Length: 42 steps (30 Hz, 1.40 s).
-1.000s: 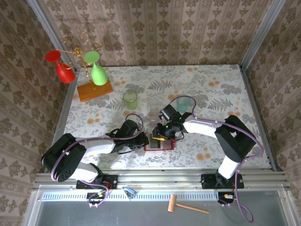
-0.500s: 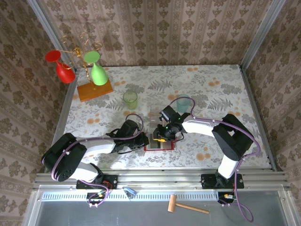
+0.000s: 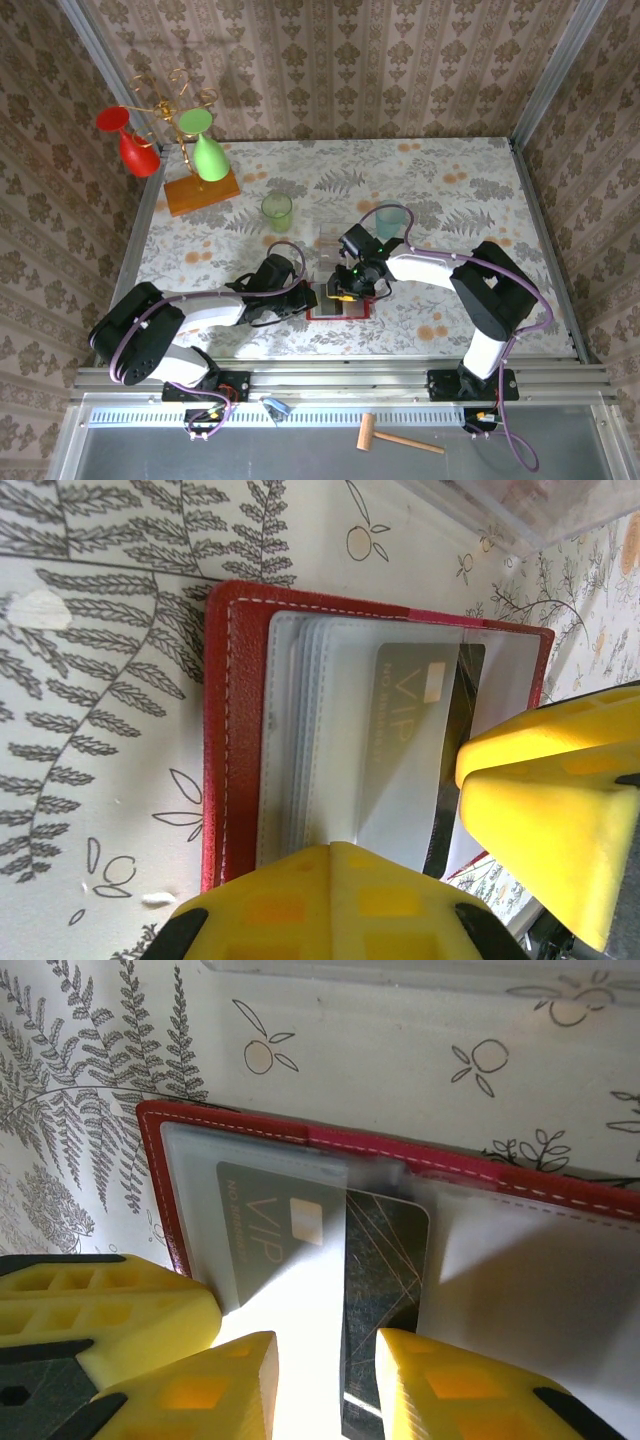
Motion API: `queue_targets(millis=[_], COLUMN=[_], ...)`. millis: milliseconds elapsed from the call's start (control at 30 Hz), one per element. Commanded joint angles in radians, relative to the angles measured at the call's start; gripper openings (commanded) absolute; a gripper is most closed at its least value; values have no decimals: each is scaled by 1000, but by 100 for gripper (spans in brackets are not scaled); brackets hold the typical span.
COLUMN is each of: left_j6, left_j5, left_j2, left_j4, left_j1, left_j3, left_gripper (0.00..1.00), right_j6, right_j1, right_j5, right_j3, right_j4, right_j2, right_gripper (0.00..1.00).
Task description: Take the credit cards out of the card holder
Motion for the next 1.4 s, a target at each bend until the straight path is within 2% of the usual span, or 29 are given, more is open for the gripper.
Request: queue_targets(millis=[0,433,800,1367], left_j6=[17,40,60,88], left_j5=[-6,-1,28,-22], left_j2=[12,-29,57,66], left_j4=[-10,-72,-84,-172], left_j1=[8,9,-8,-23], left_j3=[-3,76,137,145], left_gripper=[7,7,7,7], right_j6=[-21,-7,34,48], right_j1=[3,-7,-38,-63], right_j5=[30,16,-30,-84], right_j3=[23,-13,-106,-140], right_j4=[-46,-15,91,163], right_j2=[1,-59,-84,-64], right_gripper=[32,32,31,31])
